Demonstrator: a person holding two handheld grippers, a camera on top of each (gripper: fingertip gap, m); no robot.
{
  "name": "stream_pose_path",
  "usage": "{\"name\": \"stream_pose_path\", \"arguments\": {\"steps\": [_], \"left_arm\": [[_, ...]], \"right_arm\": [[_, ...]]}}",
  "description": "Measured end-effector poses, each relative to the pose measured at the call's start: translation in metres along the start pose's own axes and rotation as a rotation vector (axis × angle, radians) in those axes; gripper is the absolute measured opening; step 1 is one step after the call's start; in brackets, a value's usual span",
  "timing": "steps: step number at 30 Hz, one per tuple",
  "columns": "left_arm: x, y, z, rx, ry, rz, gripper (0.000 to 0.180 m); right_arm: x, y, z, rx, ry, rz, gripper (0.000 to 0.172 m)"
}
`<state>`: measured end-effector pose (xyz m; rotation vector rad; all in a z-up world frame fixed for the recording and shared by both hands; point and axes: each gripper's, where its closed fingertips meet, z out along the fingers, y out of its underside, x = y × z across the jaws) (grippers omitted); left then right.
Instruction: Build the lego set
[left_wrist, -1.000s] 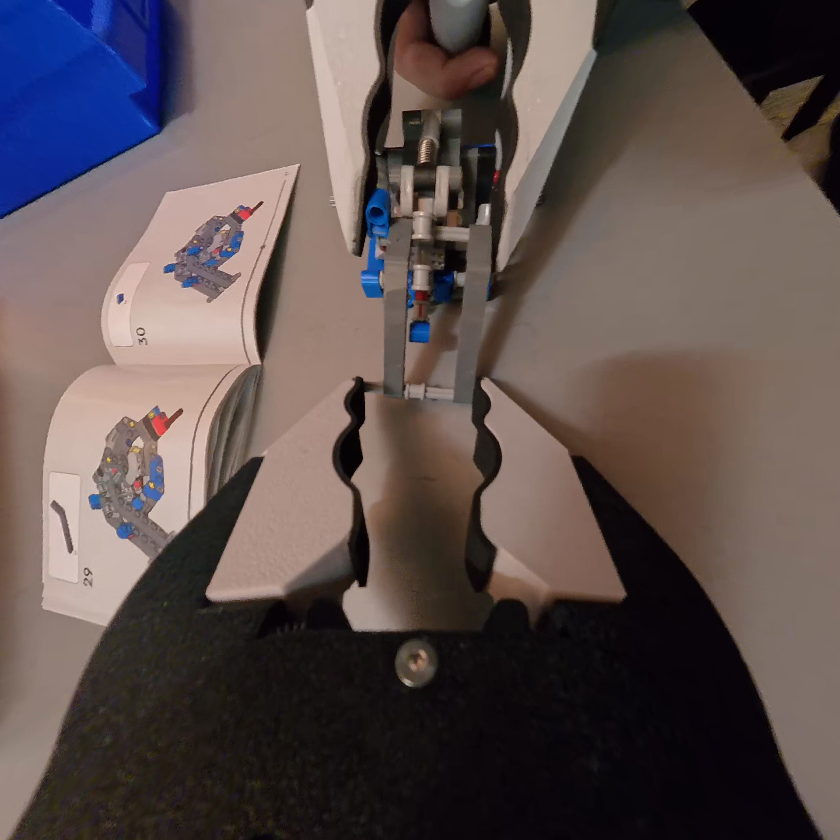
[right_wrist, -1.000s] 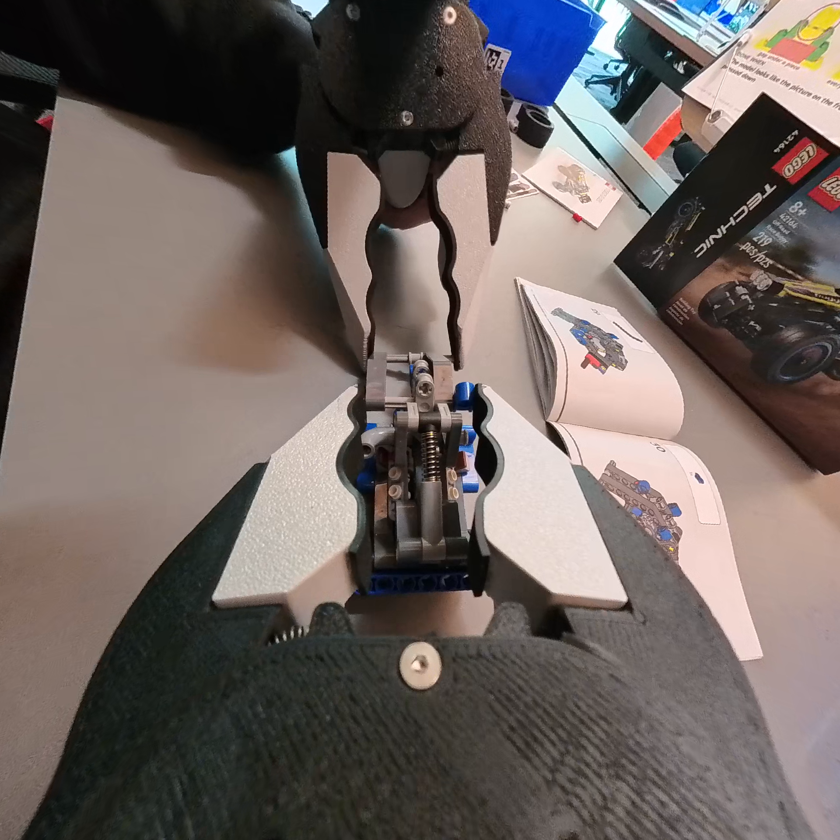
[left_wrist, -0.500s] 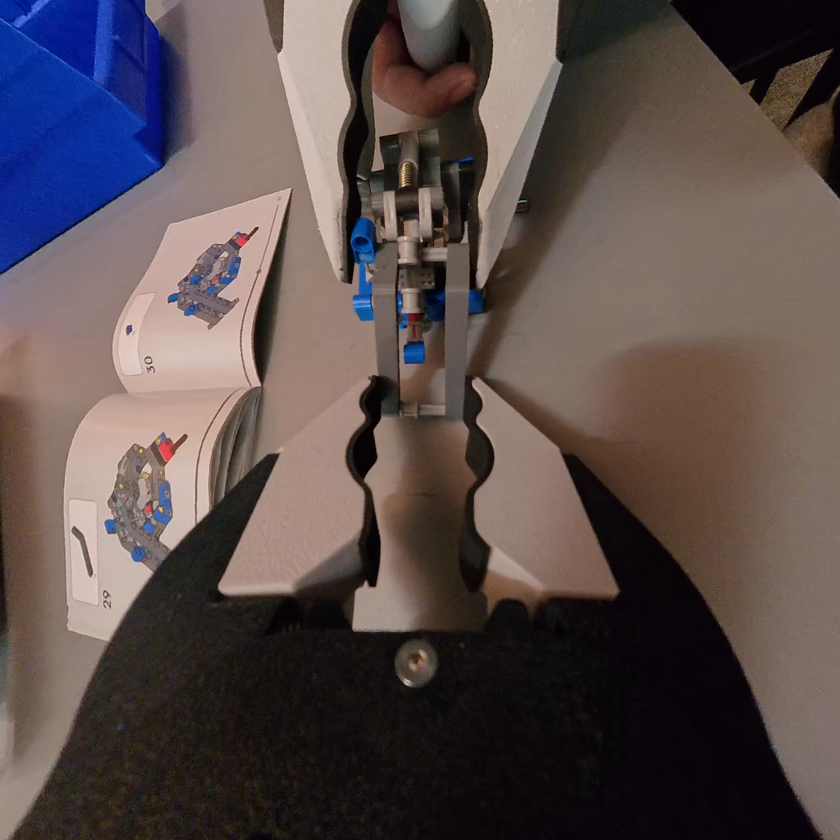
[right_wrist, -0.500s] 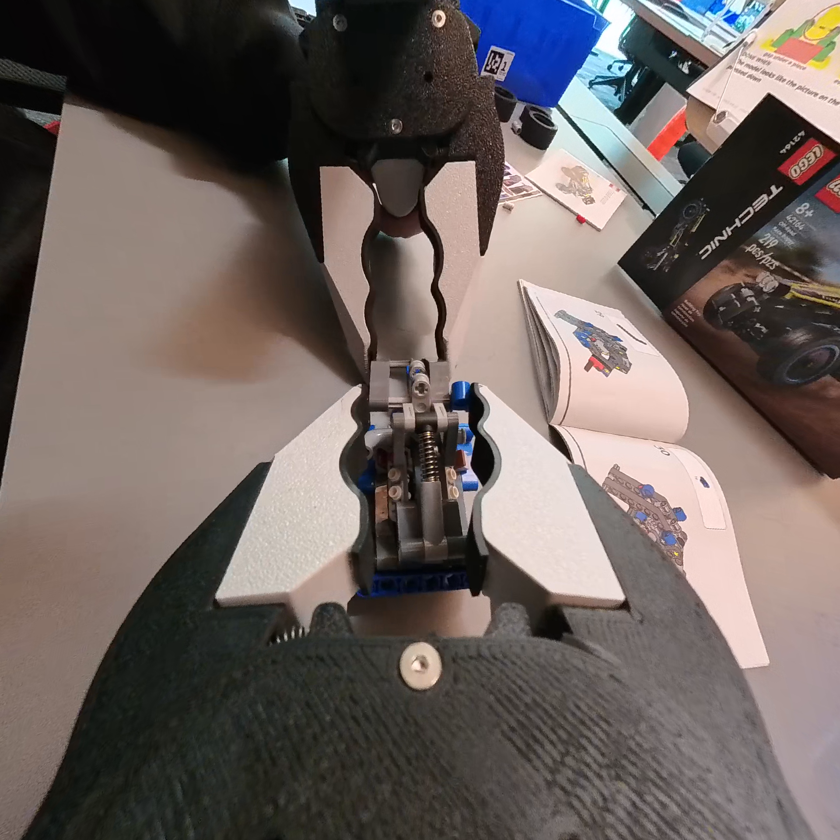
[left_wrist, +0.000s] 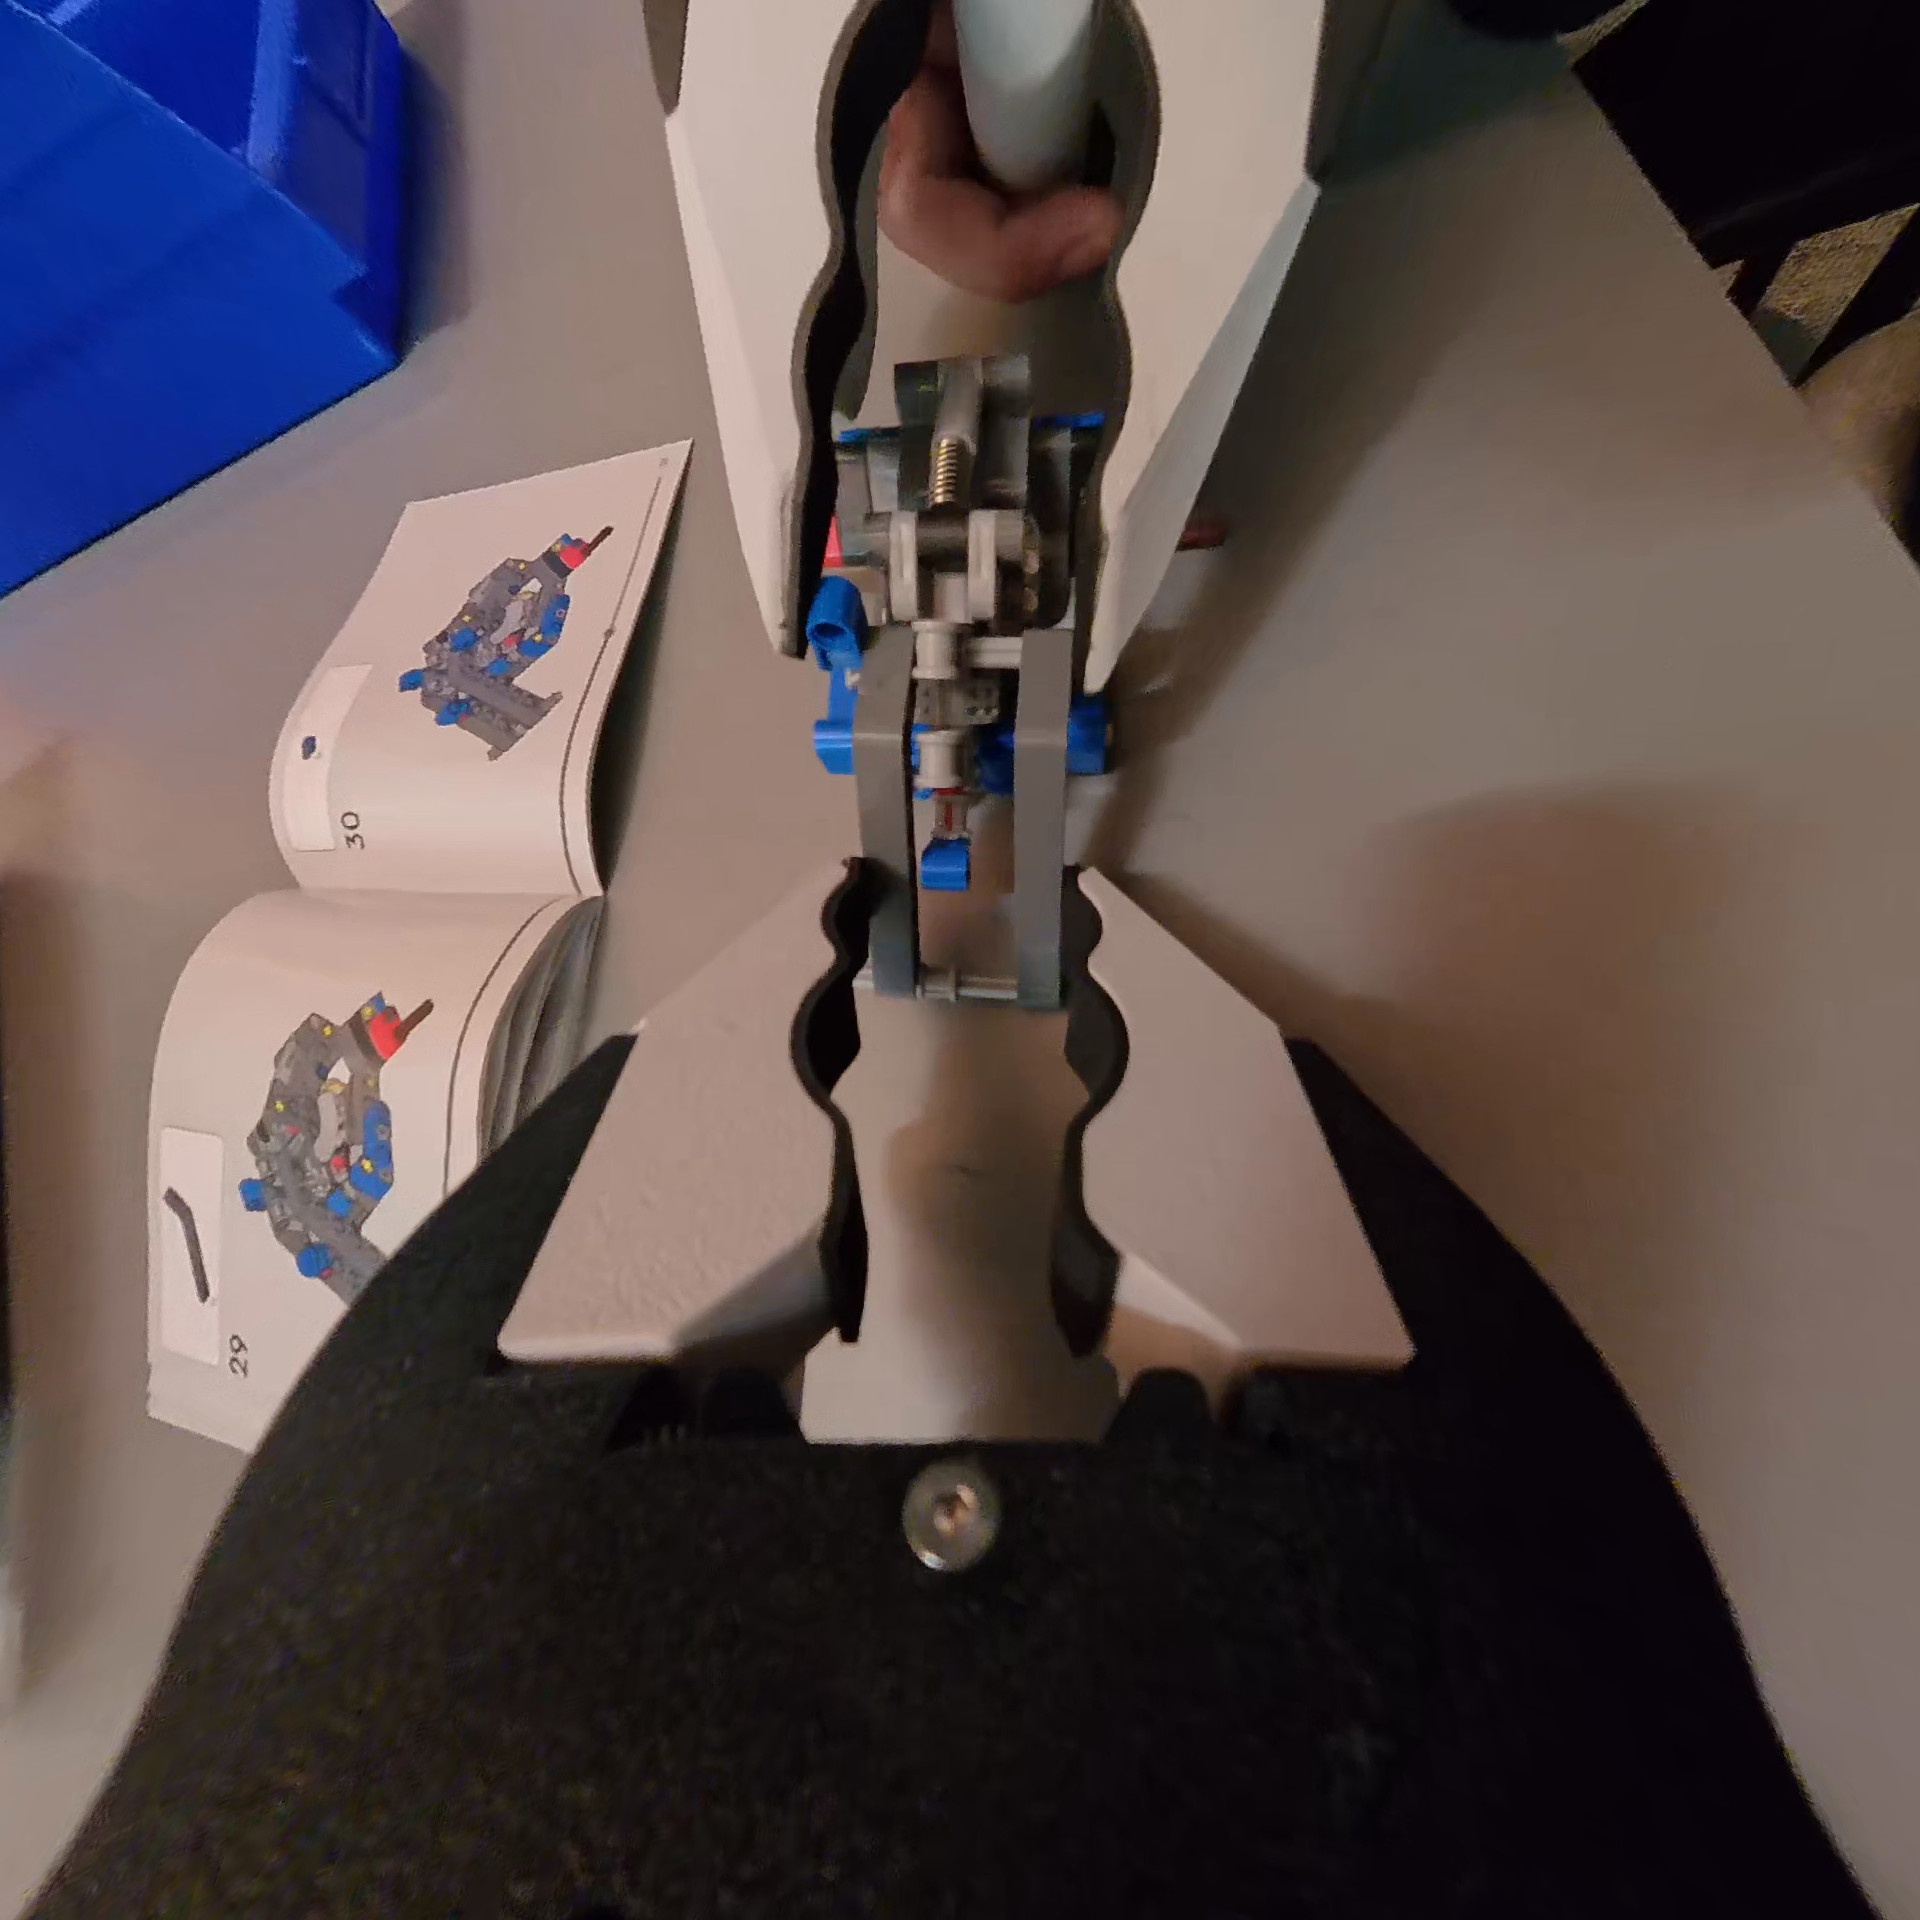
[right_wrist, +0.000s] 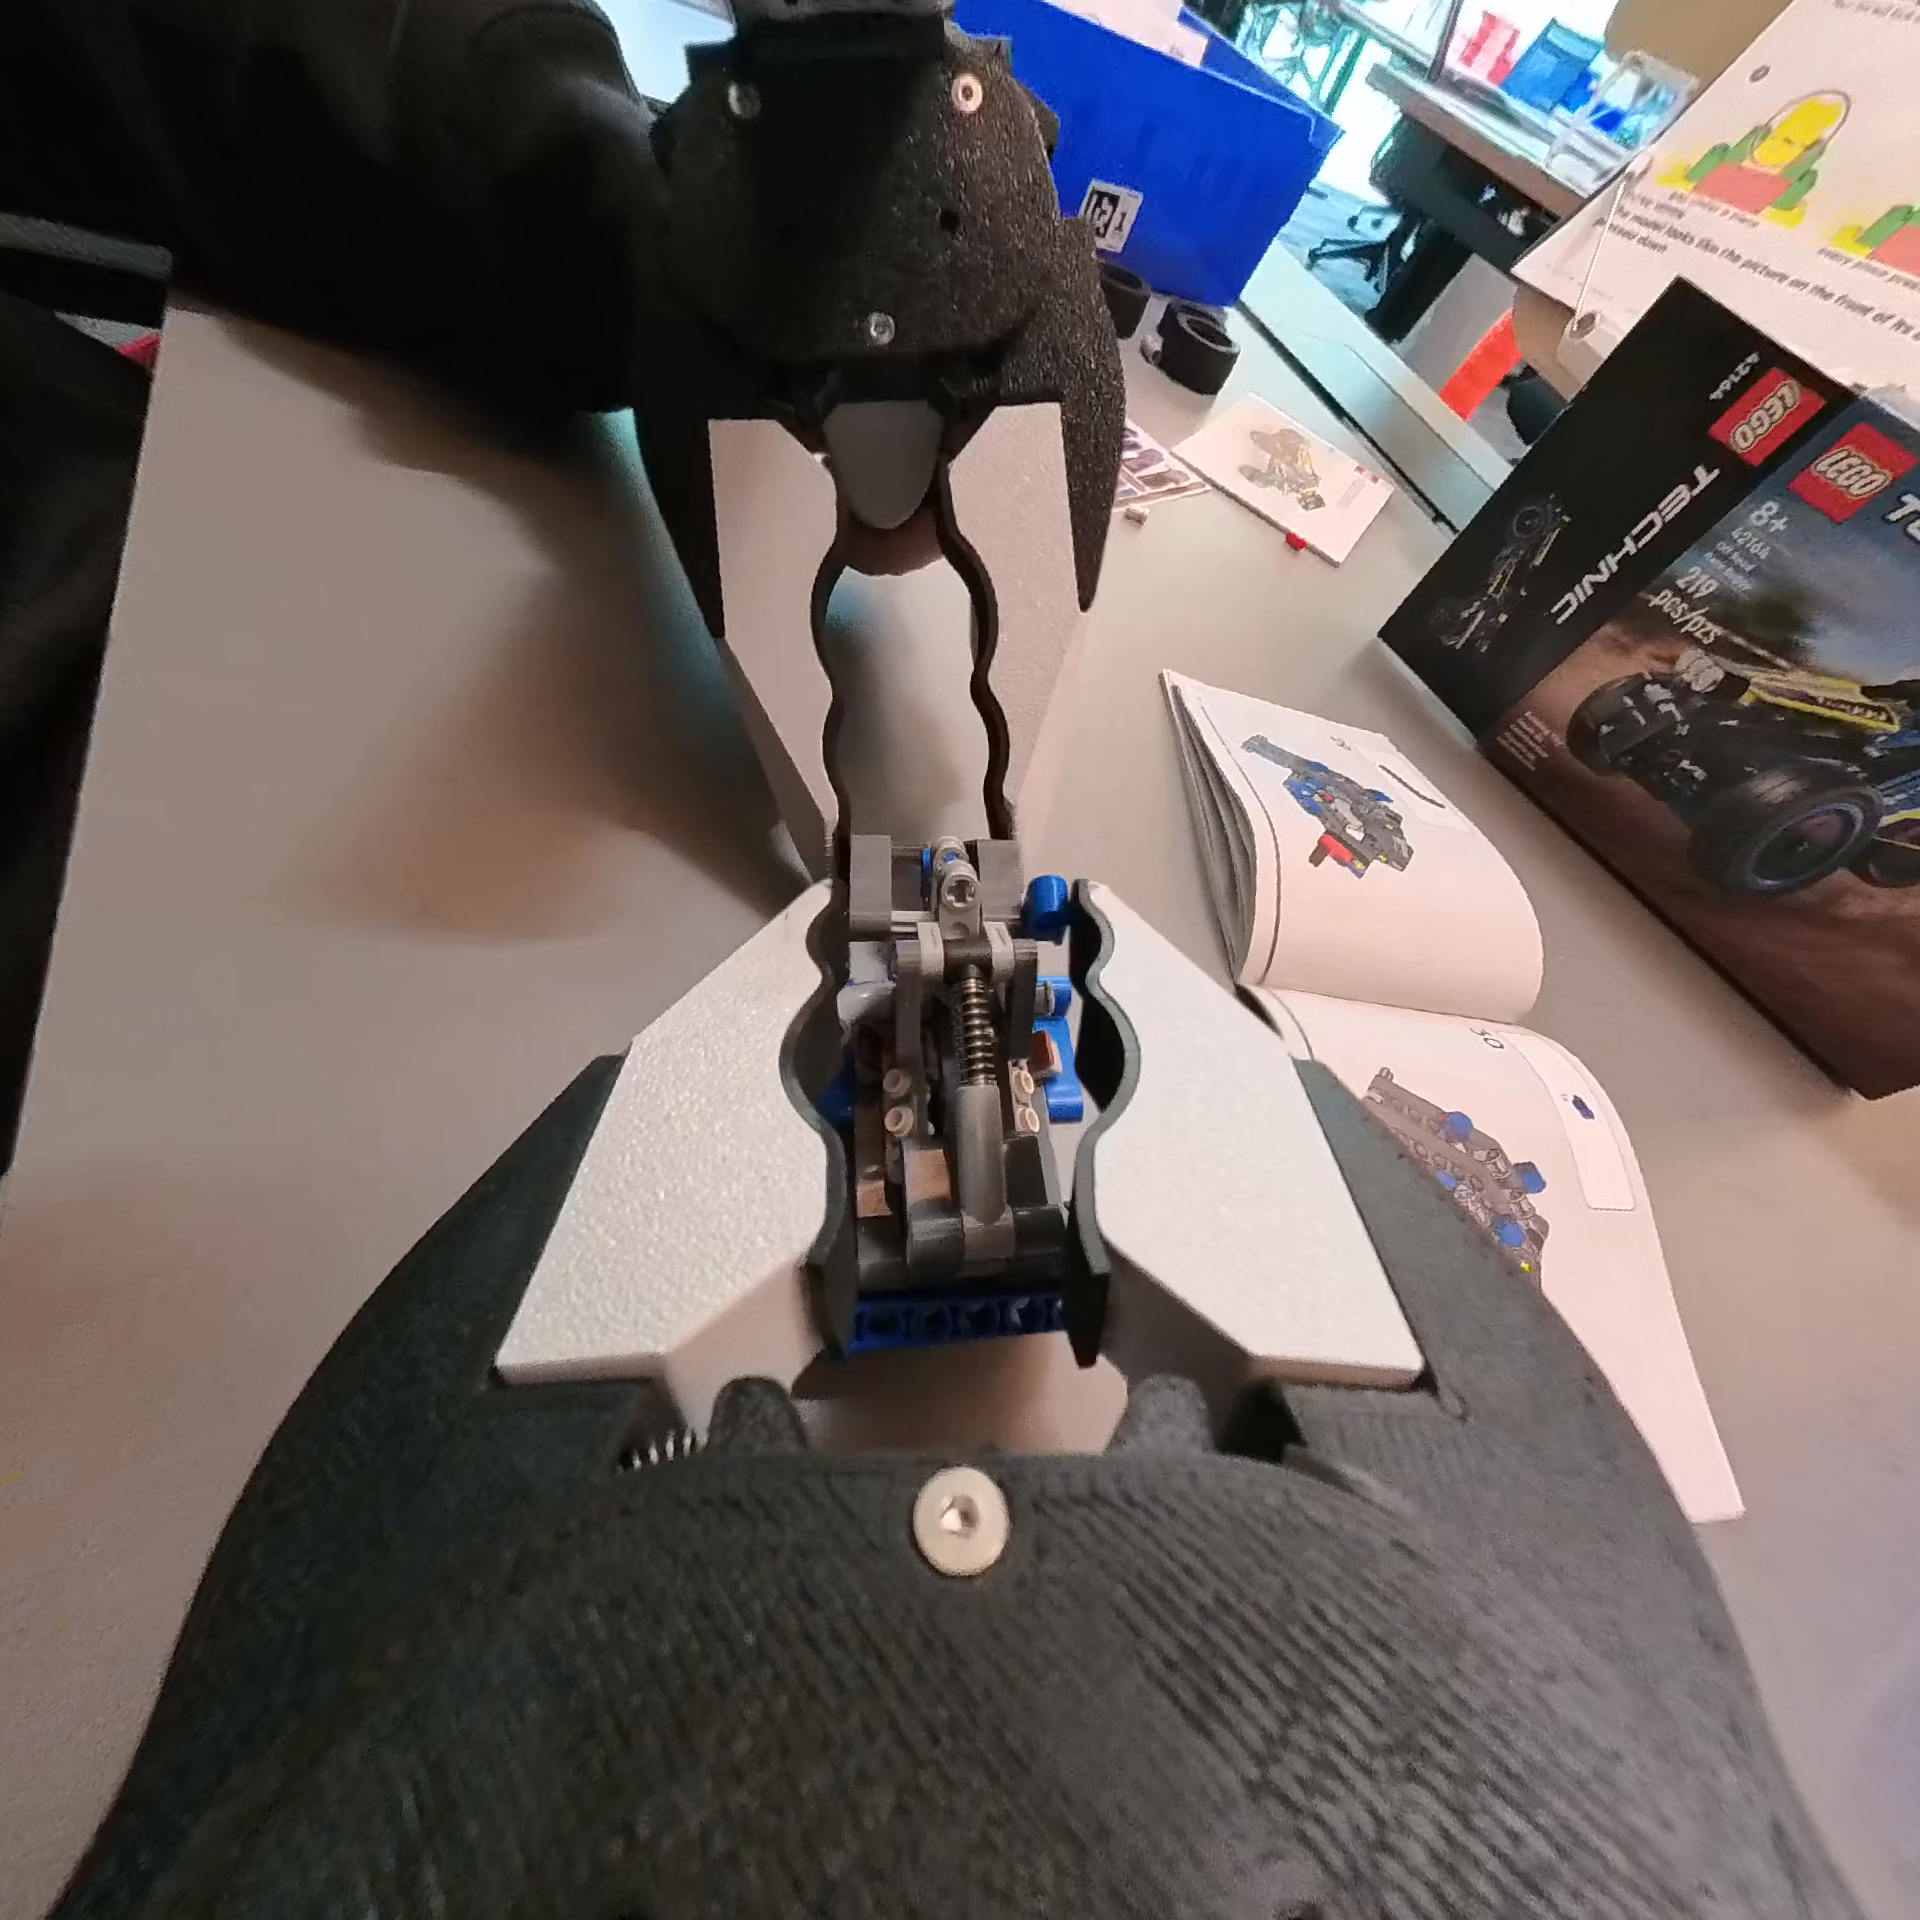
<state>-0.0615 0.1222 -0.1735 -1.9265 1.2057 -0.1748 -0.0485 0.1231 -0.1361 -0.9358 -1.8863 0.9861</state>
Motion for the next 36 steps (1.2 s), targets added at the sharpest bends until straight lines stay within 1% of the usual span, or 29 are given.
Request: {"name": "stream_pose_path", "arguments": {"steps": [5,7,8,11,18,23,24,25,27,30,33,36], "left_arm": [[0.004,-0.001,-0.002,0.002,0.026,-0.019,0.034],[0.006,-0.014,-0.004,0.064,0.028,-0.034,0.04],[0.007,-0.017,-0.004,0.069,0.03,-0.046,0.042],[0.001,-0.016,-0.001,0.028,-0.031,-0.013,0.033],[-0.001,-0.015,-0.001,-0.051,-0.055,-0.005,0.031],[0.0,-0.016,-0.001,-0.049,-0.035,-0.027,0.032],[-0.001,-0.021,0.001,-0.024,-0.044,-0.032,0.034],[0.0,-0.026,0.002,-0.003,-0.043,-0.042,0.033],[-0.001,-0.025,0.003,-0.037,-0.059,0.004,0.033],[-0.001,-0.024,0.003,-0.065,-0.052,0.02,0.032],[-0.001,-0.024,0.003,-0.061,-0.053,0.042,0.032],[-0.002,-0.023,0.003,-0.059,-0.04,0.027,0.032]], "right_arm": [[-0.002,0.002,0.001,-0.012,-0.024,0.022,0.04],[-0.001,0.002,0.002,-0.017,-0.019,0.017,0.04],[-0.001,0.002,0.002,-0.018,-0.016,0.012,0.04],[-0.001,0.002,0.002,-0.017,-0.016,0.01,0.04],[-0.001,0.002,0.001,-0.016,-0.003,-0.001,0.039],[-0.001,0.002,0.001,-0.016,-0.011,0.007,0.039],[0.0,0.002,0.002,-0.017,-0.006,0.008,0.039],[-0.001,0.002,0.002,-0.018,-0.005,0.007,0.039],[-0.001,0.002,0.002,-0.016,-0.002,-0.002,0.039],[-0.002,0.001,0.001,-0.013,0.014,-0.025,0.039],[-0.005,0.001,-0.003,-0.006,-0.02,-0.011,0.044],[-0.003,0.004,-0.005,-0.015,-0.014,0.008,0.039]]}}
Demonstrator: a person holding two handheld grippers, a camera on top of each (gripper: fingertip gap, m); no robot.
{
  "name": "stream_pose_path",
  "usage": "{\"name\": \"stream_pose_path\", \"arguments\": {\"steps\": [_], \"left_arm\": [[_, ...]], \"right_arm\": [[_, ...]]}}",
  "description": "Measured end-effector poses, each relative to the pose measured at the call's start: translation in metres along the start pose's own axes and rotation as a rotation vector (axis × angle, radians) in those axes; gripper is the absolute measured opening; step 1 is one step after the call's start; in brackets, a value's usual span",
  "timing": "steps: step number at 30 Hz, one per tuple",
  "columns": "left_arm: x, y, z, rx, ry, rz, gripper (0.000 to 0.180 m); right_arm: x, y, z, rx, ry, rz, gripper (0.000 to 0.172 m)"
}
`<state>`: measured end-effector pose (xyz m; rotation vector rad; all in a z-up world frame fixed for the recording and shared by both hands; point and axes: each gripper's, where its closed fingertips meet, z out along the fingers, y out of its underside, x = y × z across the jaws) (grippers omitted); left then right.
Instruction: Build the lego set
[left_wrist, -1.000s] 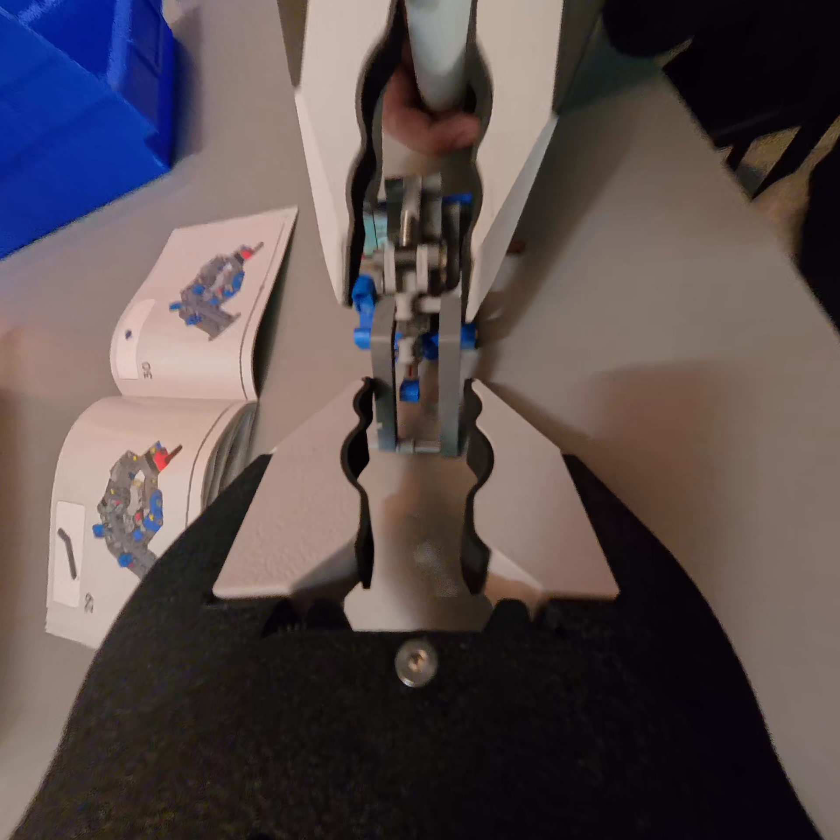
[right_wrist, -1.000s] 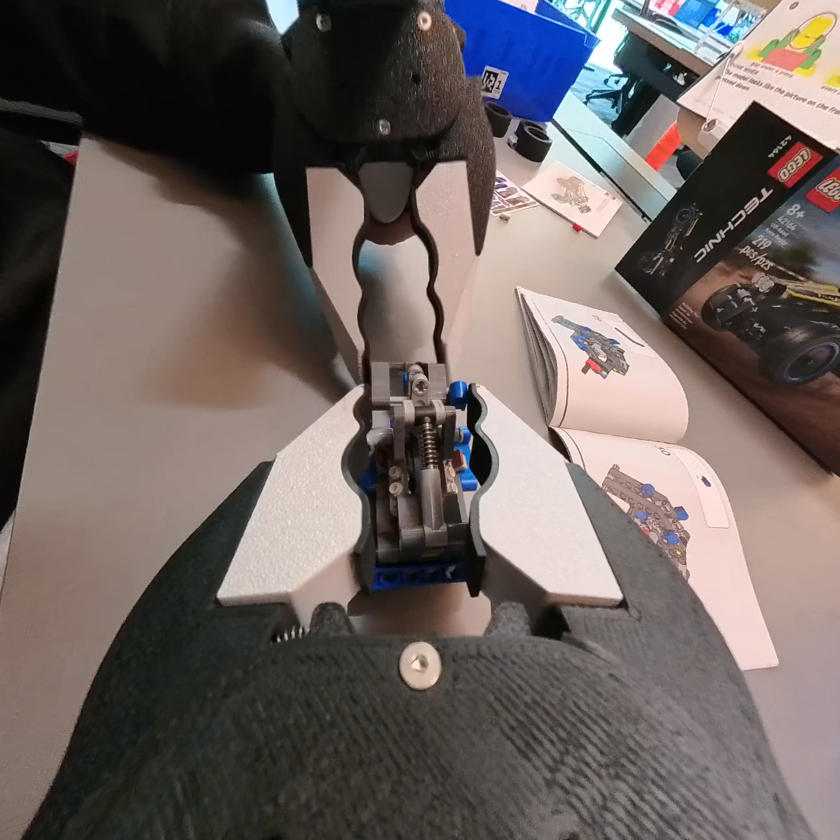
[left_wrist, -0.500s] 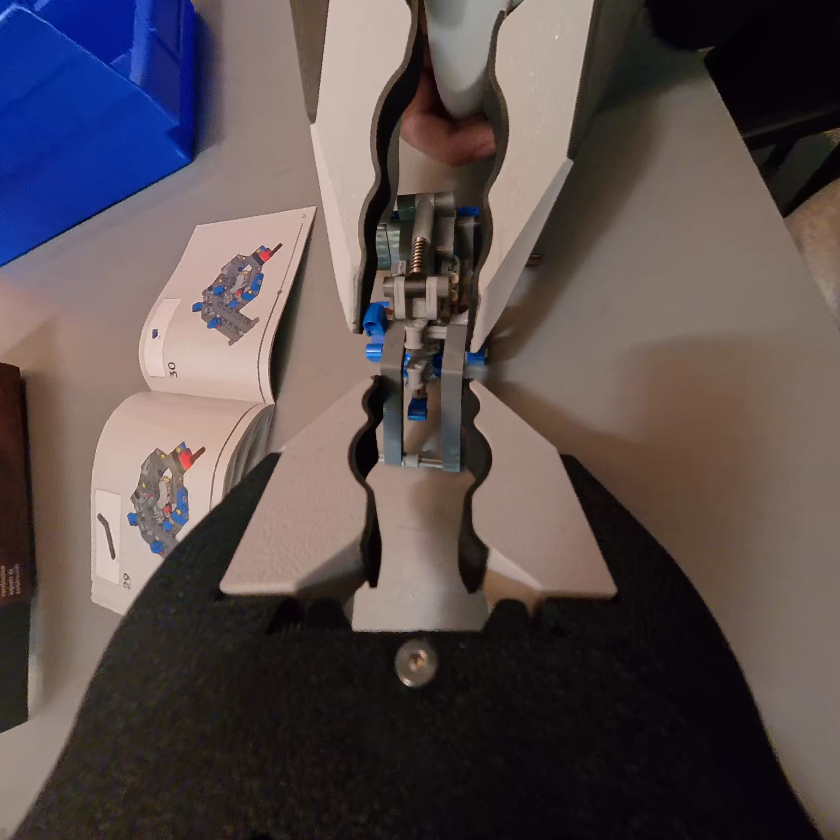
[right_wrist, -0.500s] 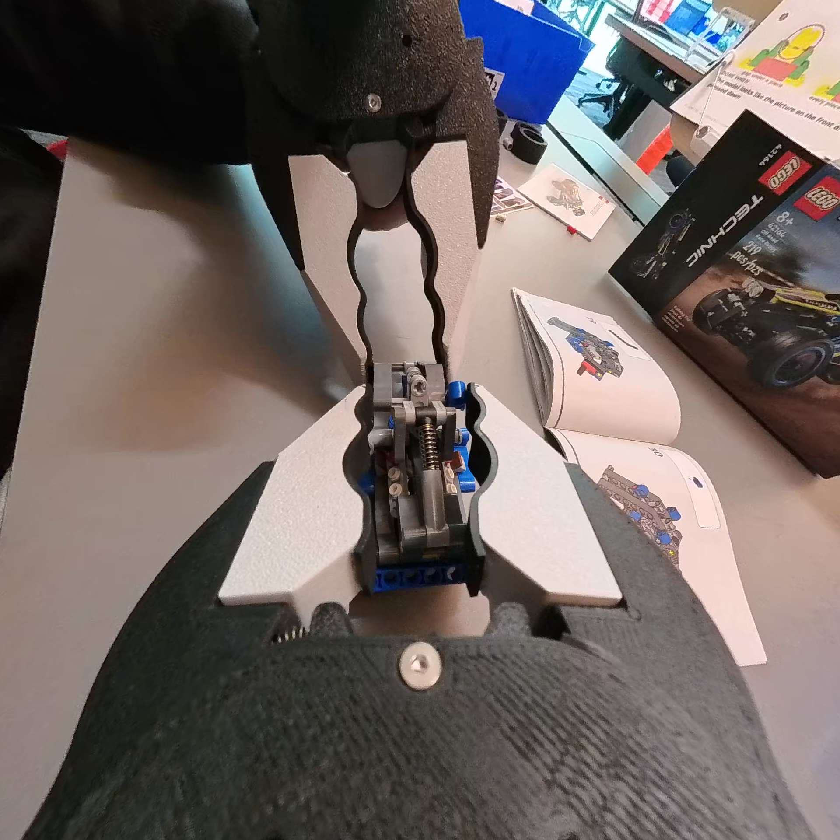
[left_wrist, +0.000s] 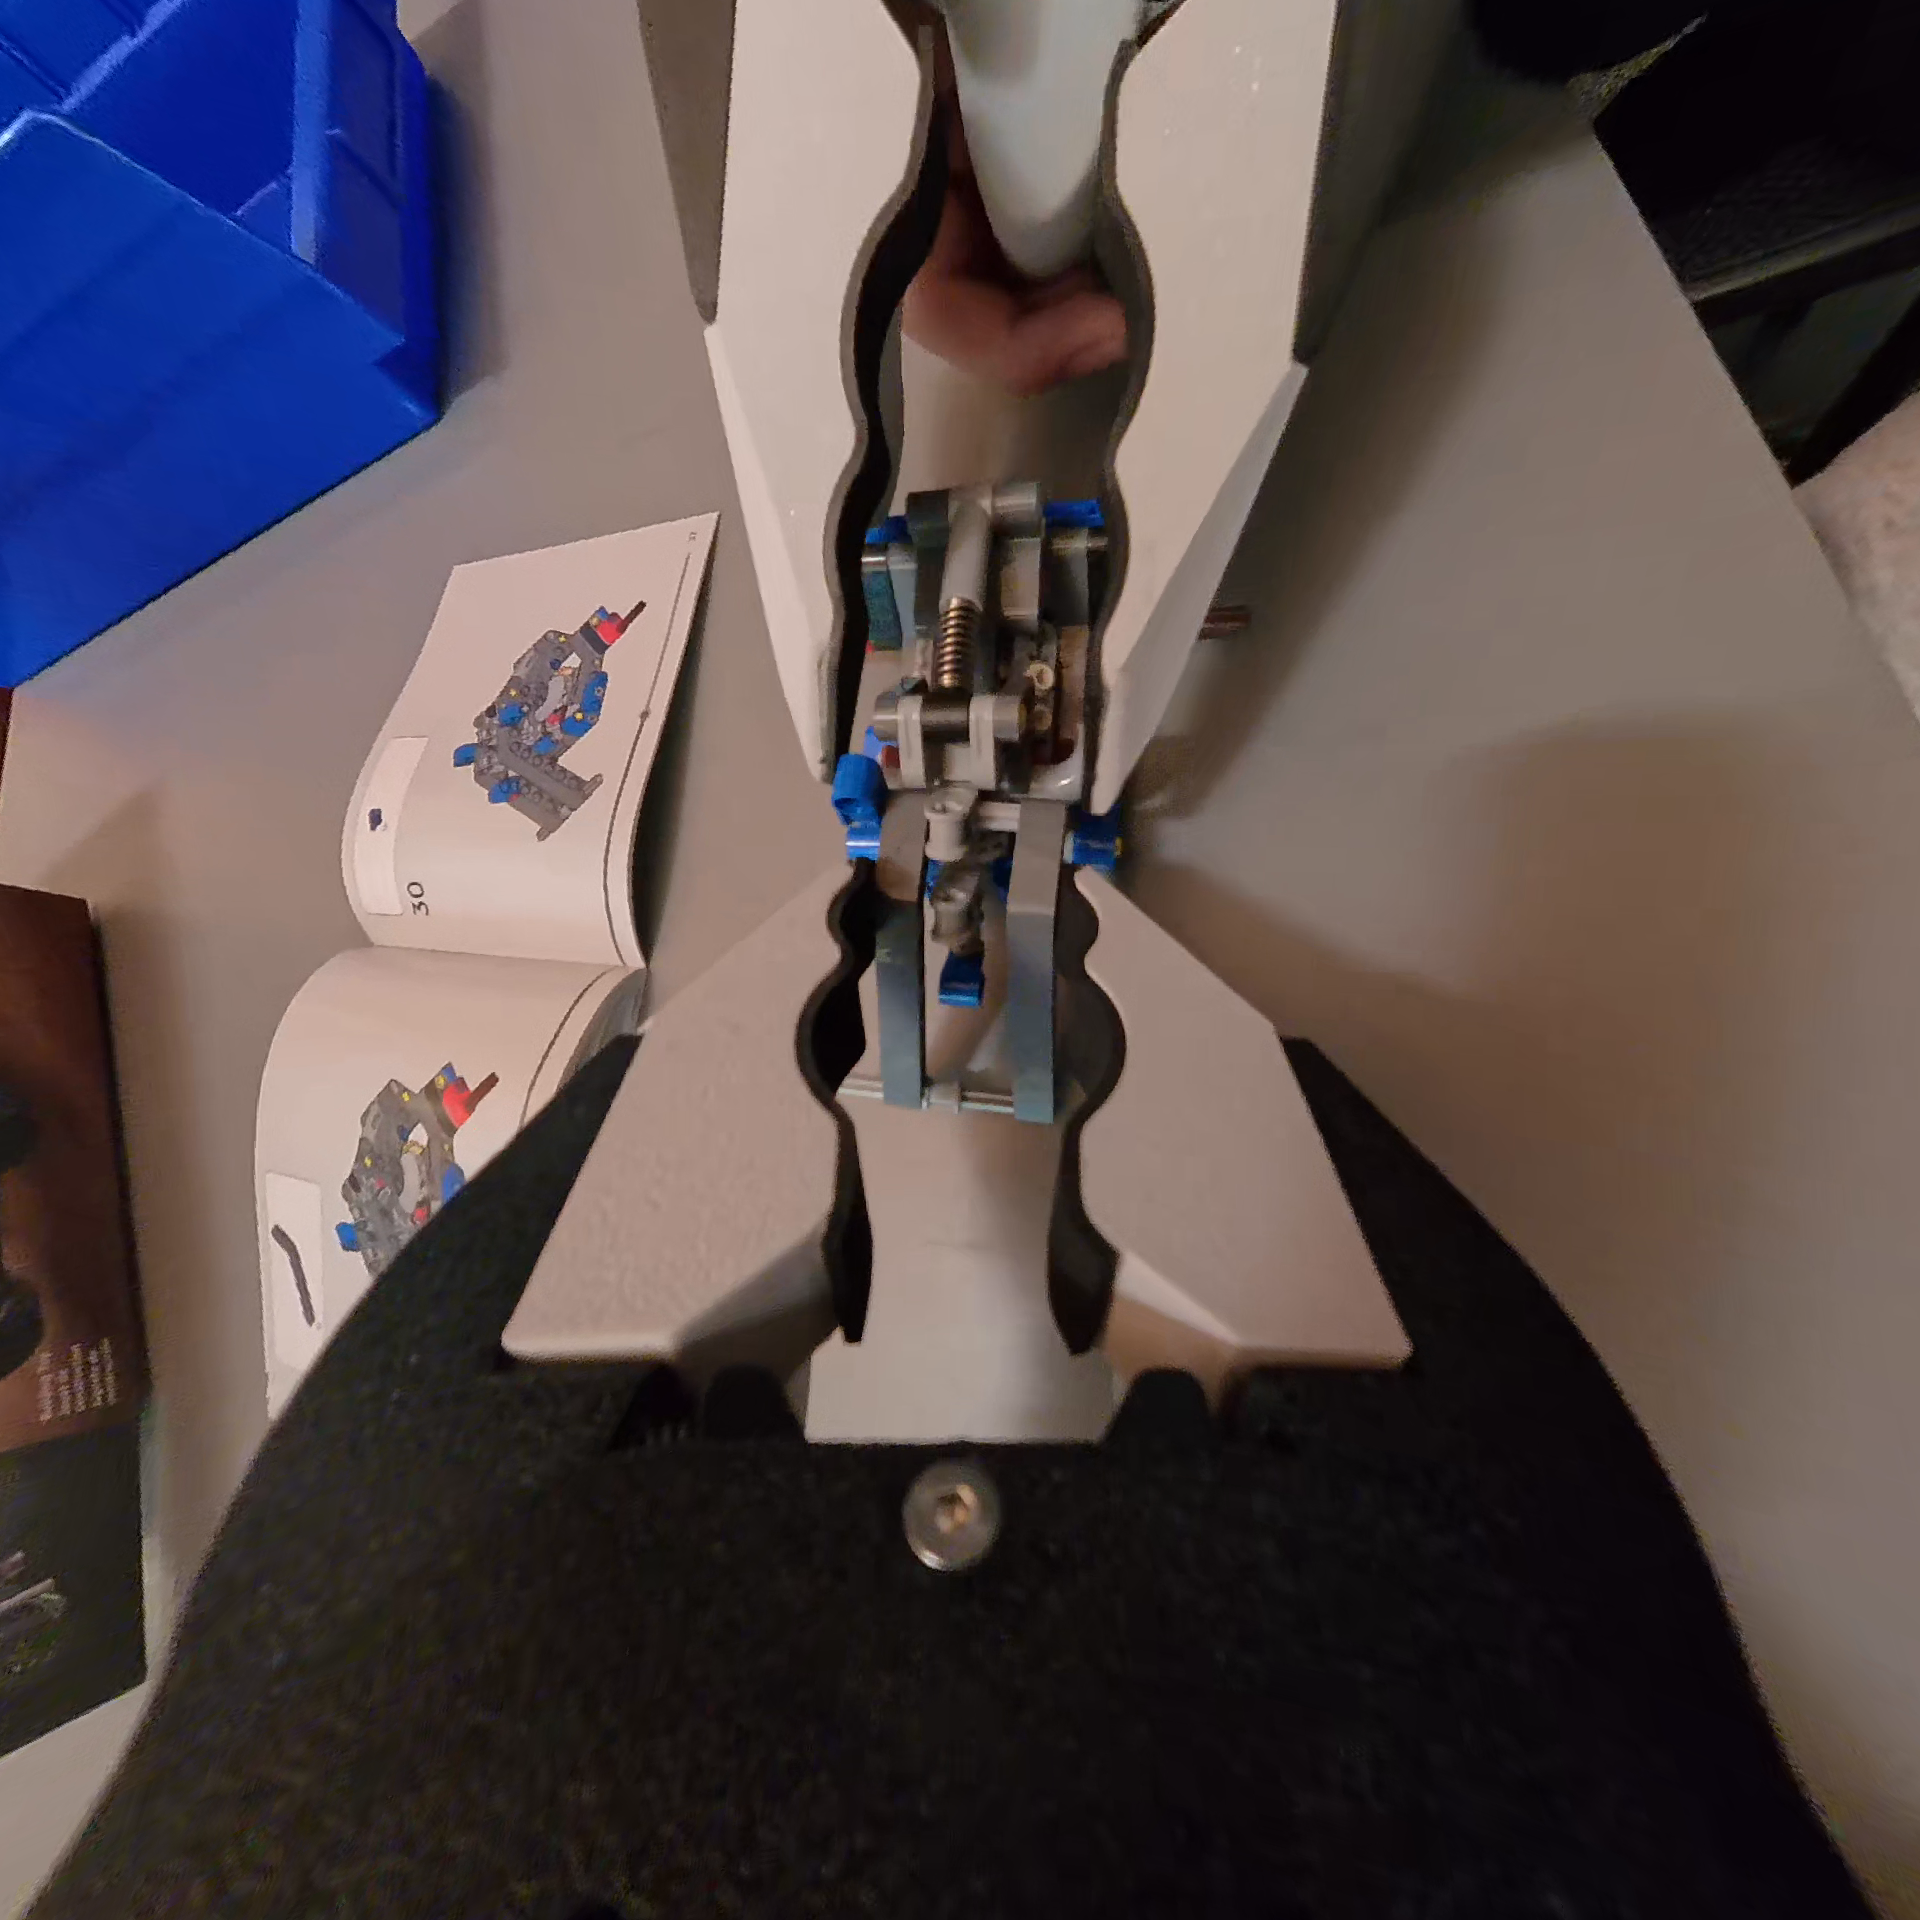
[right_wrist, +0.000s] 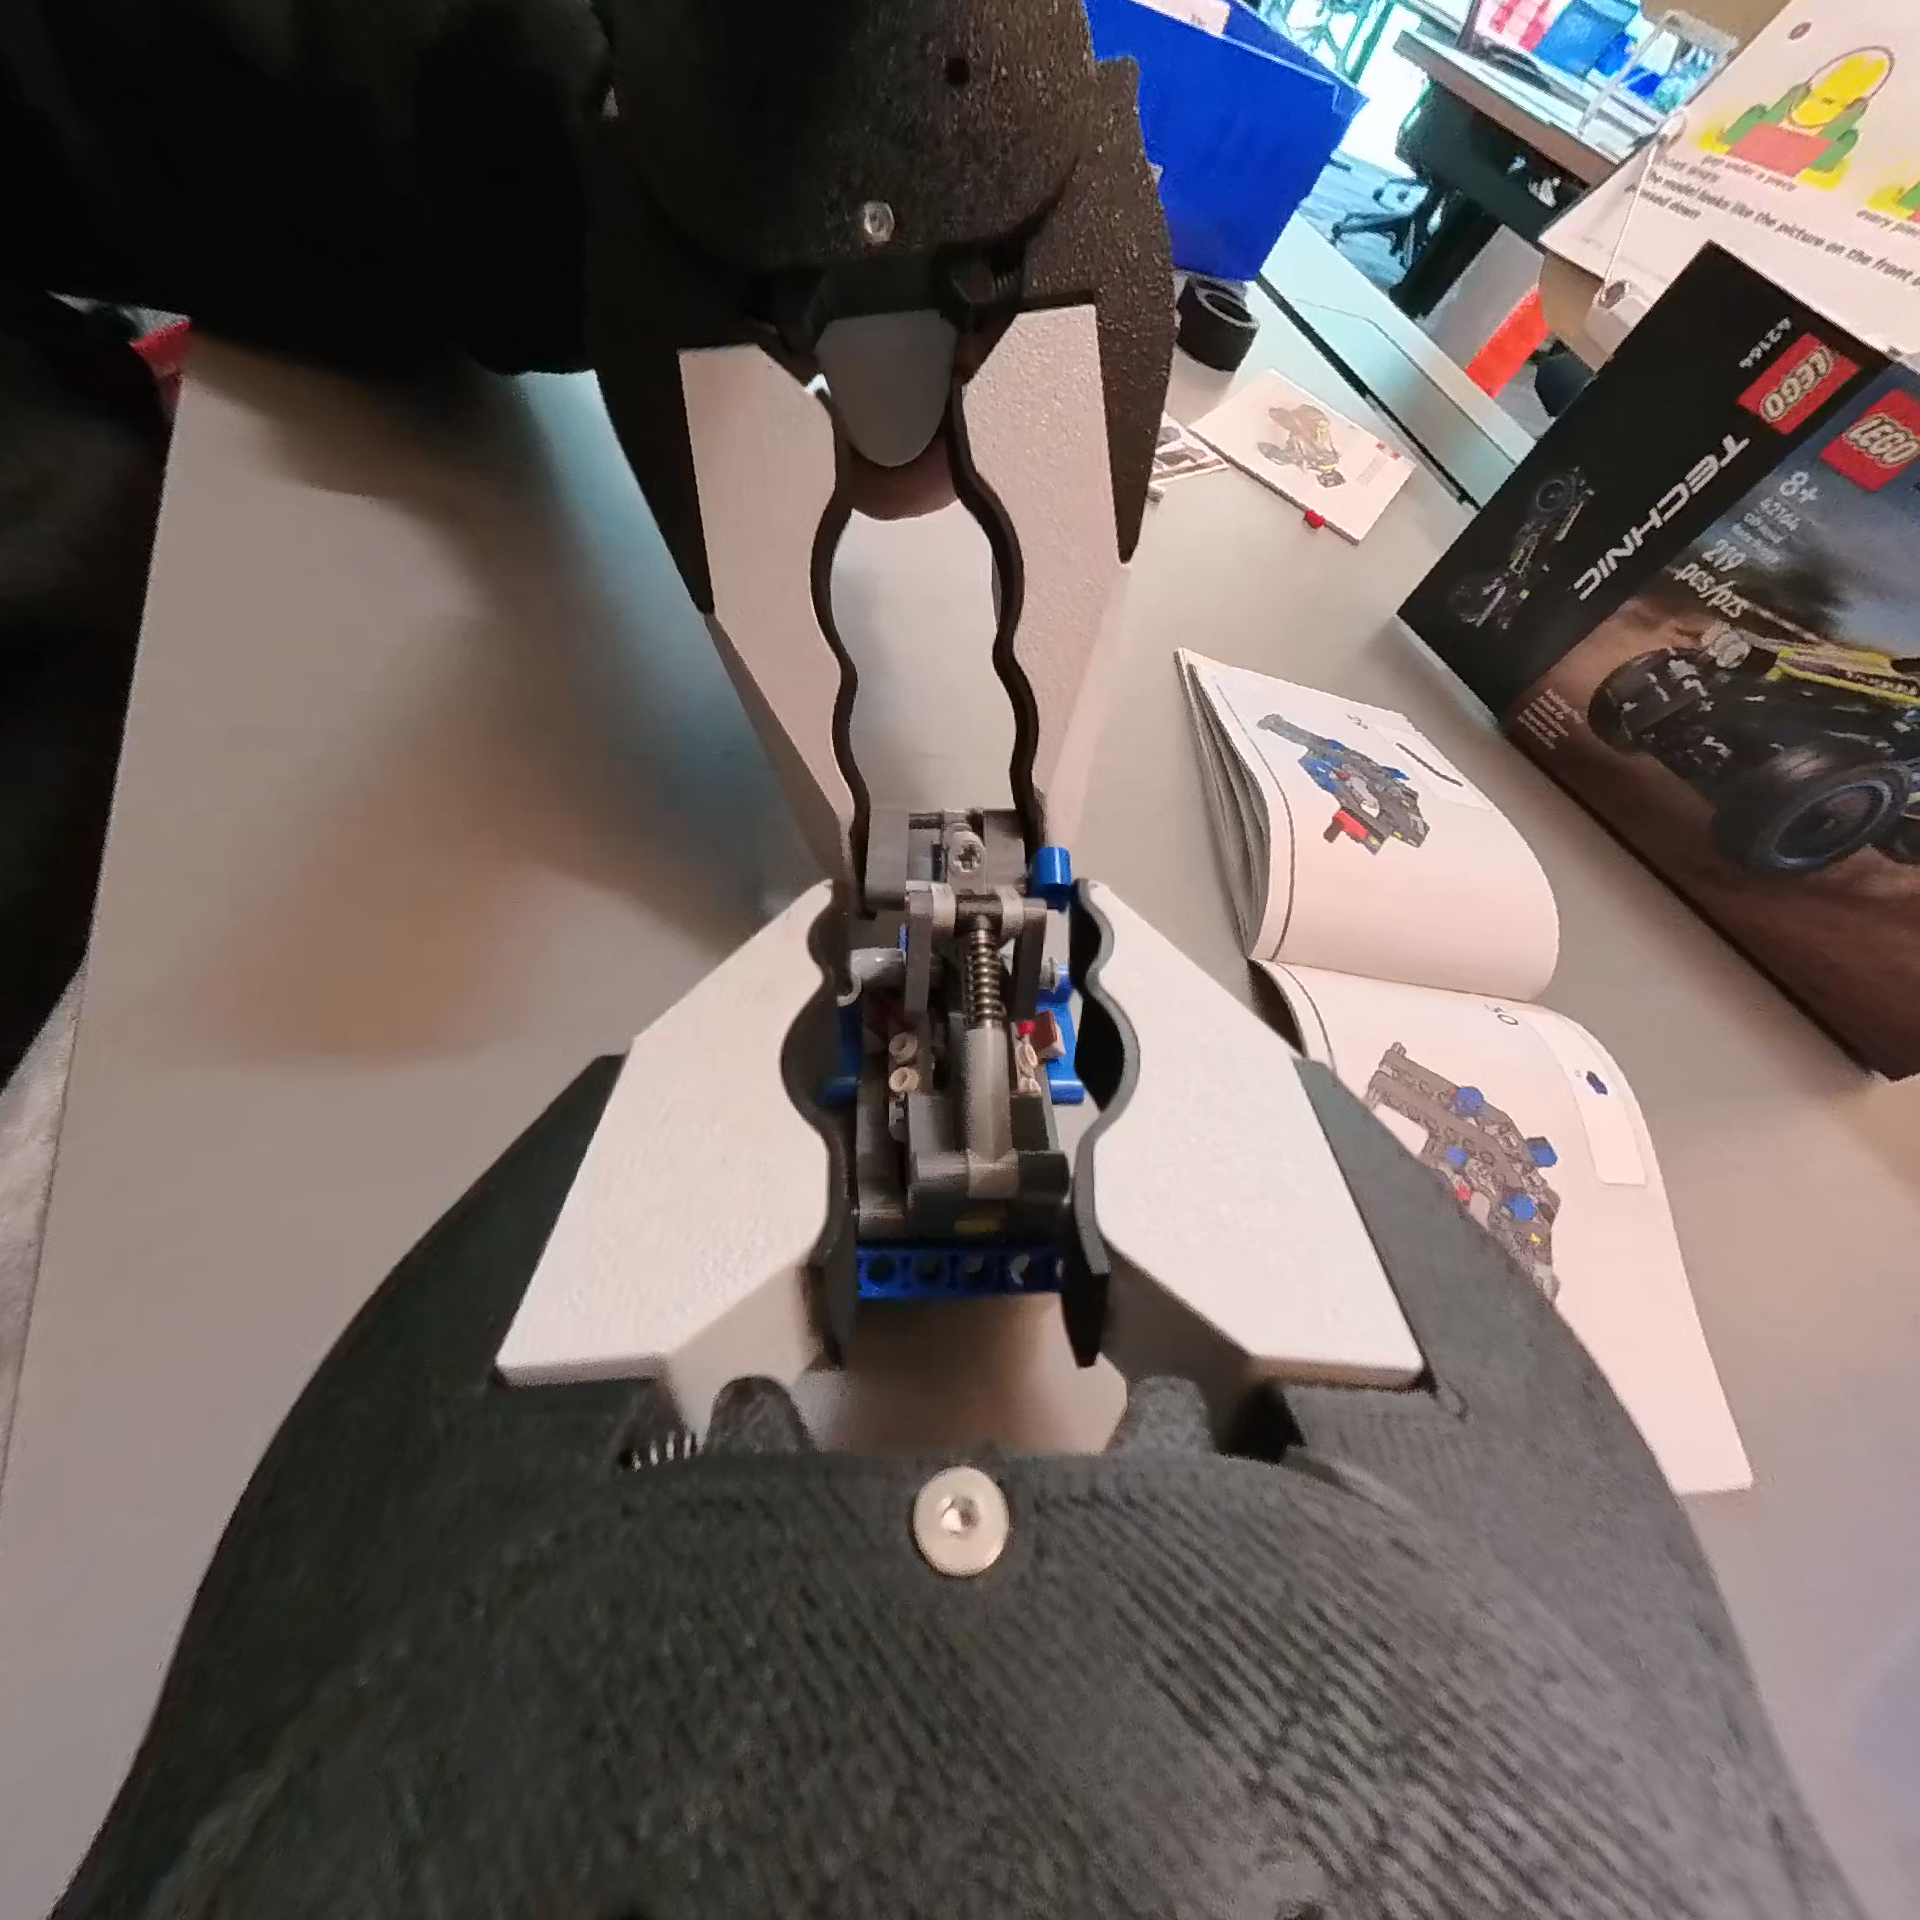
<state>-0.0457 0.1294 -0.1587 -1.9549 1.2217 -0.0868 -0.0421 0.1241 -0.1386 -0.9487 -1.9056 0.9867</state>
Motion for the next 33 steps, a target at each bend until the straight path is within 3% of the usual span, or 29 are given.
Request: {"name": "stream_pose_path", "arguments": {"steps": [23,27,33], "left_arm": [[-0.001,0.0,0.0,0.043,0.032,-0.024,0.028],[0.002,0.002,-0.002,0.096,0.104,-0.081,0.03],[0.005,0.016,0.0,-0.003,0.083,-0.028,0.031]], "right_arm": [[0.002,0.002,0.002,-0.02,-0.003,0.02,0.036],[0.001,0.001,0.003,-0.018,-0.01,0.019,0.036],[-0.001,0.001,0.002,-0.01,-0.023,0.008,0.036]]}}
